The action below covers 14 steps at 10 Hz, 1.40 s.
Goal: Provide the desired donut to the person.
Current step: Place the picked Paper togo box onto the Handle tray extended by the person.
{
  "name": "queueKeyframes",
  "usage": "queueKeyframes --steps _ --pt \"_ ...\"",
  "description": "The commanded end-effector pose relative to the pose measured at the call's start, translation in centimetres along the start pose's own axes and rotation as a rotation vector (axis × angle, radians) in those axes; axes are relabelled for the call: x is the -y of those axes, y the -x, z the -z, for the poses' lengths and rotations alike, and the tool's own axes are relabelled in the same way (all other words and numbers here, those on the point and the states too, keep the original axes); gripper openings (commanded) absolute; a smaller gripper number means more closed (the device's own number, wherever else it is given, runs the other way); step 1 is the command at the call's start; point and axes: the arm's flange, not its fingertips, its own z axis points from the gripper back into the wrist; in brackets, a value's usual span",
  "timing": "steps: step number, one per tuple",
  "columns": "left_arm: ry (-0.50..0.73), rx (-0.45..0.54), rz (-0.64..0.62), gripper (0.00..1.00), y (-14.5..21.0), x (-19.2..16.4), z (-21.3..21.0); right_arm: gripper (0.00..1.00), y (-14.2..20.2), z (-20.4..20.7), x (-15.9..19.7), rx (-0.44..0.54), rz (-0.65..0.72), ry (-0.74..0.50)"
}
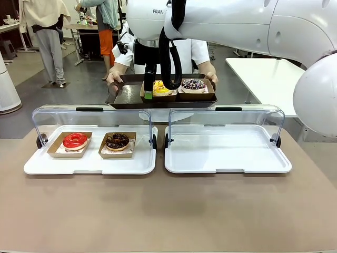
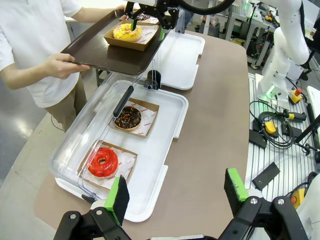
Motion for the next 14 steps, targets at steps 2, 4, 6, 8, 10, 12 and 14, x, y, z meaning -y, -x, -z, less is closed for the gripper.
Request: queueKeyframes --steps 2,4,6,8,10,12,14 --pt "0.004 0.015 0.008 1.0 -0.1 0.0 -0.2 1.0 0.5 -0.2 -0.6 0.019 0.008 -0.039" --pt "0.004 0.015 0.008 1.0 -0.1 0.0 -0.2 1.0 0.8 -2.3 -3.2 -0.083 -0.024 -0.046" --pt "0.004 0.015 0.008 1.0 -0.1 0.0 -0.2 1.0 3.3 -7.1 -6.2 -0.116 -0.078 -0.015" --pt "0.004 0.015 0.008 1.0 -0.1 0.0 -0.2 1.0 7.0 -10.8 -7.8 -0.121 -0.076 0.018" --pt "0.004 0.015 0.008 1.0 -0.1 0.0 -0.2 1.0 11.5 -12.8 -8.1 -0.111 -0.028 0.05" --pt "0.004 0.015 0.008 1.0 -0.1 0.0 -0.2 1.0 15.0 -13.3 -7.9 -0.084 -0.007 0.043" --pt "0.004 0.015 0.008 1.0 -0.1 0.0 -0.2 1.0 17.5 -12.3 -7.8 -0.039 0.01 0.0"
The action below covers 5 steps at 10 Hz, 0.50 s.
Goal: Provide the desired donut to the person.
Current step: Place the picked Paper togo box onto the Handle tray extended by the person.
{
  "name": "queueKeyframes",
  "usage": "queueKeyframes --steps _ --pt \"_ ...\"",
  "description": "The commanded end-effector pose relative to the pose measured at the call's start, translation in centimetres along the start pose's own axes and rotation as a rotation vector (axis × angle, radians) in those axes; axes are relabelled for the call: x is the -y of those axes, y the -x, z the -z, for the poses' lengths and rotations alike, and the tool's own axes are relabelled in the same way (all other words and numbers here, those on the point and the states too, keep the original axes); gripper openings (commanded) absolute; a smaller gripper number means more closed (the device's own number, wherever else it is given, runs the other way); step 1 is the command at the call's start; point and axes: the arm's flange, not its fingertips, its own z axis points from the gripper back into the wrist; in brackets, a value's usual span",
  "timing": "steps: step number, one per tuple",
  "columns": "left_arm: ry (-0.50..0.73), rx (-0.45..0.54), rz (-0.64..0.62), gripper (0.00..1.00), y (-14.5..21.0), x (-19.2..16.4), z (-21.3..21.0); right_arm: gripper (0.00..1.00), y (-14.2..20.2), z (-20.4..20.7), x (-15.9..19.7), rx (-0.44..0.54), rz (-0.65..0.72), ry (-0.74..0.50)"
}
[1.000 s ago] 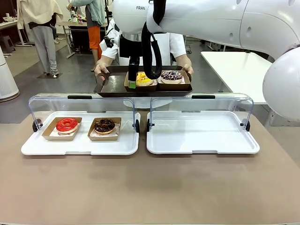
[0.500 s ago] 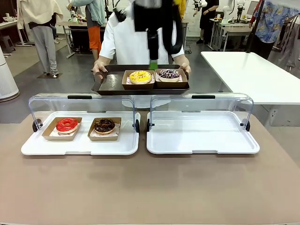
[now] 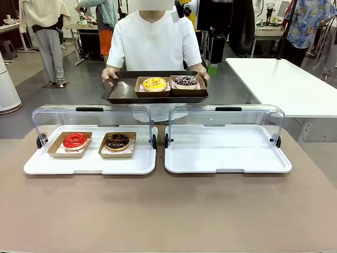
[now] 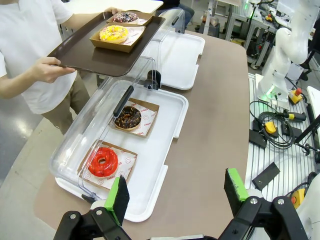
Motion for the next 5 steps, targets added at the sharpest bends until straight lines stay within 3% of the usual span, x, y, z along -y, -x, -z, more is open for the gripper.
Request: queueKeyframes --steps 1,3,4,5 --pt "0.004 0.015 0.008 1.0 -0.1 0.0 -0.2 1.0 1.7 2.5 -1.5 0.052 -0.015 -0.041" --pt "0.004 0.015 0.008 1.0 -0.1 0.0 -0.2 1.0 2.1 5.0 -0.2 0.002 0.026 -0.037" --pt "0.004 0.015 0.008 1.0 -0.1 0.0 -0.2 1.0 1.3 2.3 -0.2 0.019 0.01 -0.044" --pt "0.004 0.015 0.008 1.0 -0.1 0.0 -0.2 1.0 1.3 2.3 -0.2 0.019 0.01 -0.044"
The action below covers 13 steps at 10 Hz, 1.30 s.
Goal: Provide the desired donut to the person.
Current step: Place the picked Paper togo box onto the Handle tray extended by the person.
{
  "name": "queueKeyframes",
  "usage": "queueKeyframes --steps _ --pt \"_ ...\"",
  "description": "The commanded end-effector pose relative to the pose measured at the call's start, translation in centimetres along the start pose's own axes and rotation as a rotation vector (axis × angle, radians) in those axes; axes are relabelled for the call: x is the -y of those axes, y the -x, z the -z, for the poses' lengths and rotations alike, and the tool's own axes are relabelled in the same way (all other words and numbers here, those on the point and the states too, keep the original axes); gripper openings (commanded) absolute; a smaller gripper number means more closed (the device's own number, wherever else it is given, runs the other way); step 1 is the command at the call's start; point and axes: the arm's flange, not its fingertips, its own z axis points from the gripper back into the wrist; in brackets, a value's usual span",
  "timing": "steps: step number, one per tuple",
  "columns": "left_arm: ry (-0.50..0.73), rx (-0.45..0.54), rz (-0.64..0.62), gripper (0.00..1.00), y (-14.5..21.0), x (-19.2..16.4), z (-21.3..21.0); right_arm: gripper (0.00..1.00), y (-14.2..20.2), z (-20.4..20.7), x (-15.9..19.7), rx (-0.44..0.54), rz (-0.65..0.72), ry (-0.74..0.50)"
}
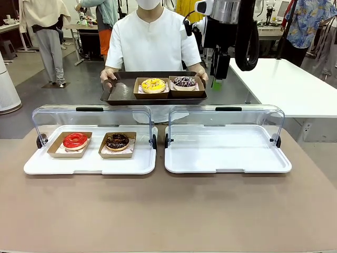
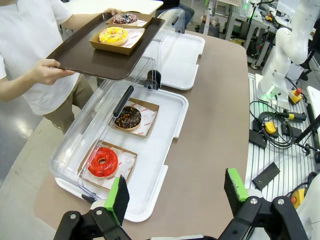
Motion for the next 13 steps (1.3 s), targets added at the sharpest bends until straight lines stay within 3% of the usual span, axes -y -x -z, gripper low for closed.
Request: queueKeyframes --steps 1,11,12,13 --pt "0.004 0.015 0.008 1.0 -0.1 0.0 -0.2 1.0 -0.2 -1.1 -0.2 0.003 -0.005 0.008" --pt "0.004 0.015 0.008 1.0 -0.1 0.0 -0.2 1.0 -0.3 -1.1 -0.1 0.008 -0.005 0.013" --pt "0.004 0.015 0.008 1.0 -0.1 0.0 -0.2 1.0 3.8 -2.4 1.9 0.137 0.064 -0.038" --pt "0.004 0.015 0.008 1.0 -0.1 0.0 -0.2 1.0 7.6 -2.6 2.9 0.202 0.077 -0.024"
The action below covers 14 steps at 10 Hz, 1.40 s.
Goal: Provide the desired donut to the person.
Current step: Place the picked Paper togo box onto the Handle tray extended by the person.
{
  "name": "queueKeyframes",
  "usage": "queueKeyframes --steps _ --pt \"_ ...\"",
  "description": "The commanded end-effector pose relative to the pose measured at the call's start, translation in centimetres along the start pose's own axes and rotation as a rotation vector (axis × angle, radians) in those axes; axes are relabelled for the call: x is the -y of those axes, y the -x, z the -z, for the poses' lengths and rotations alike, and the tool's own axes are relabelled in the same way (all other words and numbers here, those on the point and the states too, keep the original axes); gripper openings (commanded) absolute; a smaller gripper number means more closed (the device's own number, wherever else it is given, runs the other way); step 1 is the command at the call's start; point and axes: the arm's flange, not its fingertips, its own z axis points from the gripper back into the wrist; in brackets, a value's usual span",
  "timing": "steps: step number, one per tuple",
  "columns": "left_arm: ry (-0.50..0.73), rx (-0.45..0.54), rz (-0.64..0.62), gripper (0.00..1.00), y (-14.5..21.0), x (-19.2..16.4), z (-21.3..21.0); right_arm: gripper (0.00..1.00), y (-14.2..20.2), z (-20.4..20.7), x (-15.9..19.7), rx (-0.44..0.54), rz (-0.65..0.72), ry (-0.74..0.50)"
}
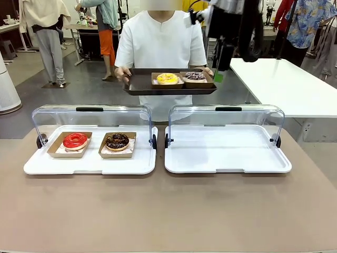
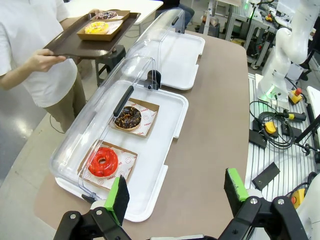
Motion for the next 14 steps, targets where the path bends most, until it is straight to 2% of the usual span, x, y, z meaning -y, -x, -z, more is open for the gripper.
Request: queueKeyframes --steps 1,4,6,8,10,11,12,14 --pt "0.004 0.015 0.008 1.0 -0.1 0.0 -0.1 1.0 7.6 -0.9 2.4 0.136 0.065 0.006" --pt "0.004 0.015 0.008 1.0 -0.1 0.0 -0.1 1.0 19.9 0.9 4.0 0.26 0.144 -0.032" --pt "0.004 0.015 0.008 1.0 -0.1 0.0 -0.1 1.0 26.6 2.0 4.5 0.45 0.167 -0.112" --pt "0.004 0.015 0.008 1.0 -0.1 0.0 -0.1 1.0 31.7 2.6 4.8 0.676 0.135 -0.245" --pt "0.004 0.015 0.008 1.0 -0.1 0.0 -0.1 1.0 34.5 3.3 4.9 0.748 0.162 -0.258" --pt "0.004 0.015 0.008 1.0 -0.1 0.0 -0.1 1.0 34.0 2.9 4.8 0.73 0.195 -0.212" --pt "0.004 0.015 0.008 1.0 -0.1 0.0 -0.1 1.0 34.1 3.5 3.6 0.723 0.152 -0.228" --pt "0.004 0.015 0.008 1.0 -0.1 0.0 -0.1 1.0 34.1 3.5 3.6 0.723 0.152 -0.228"
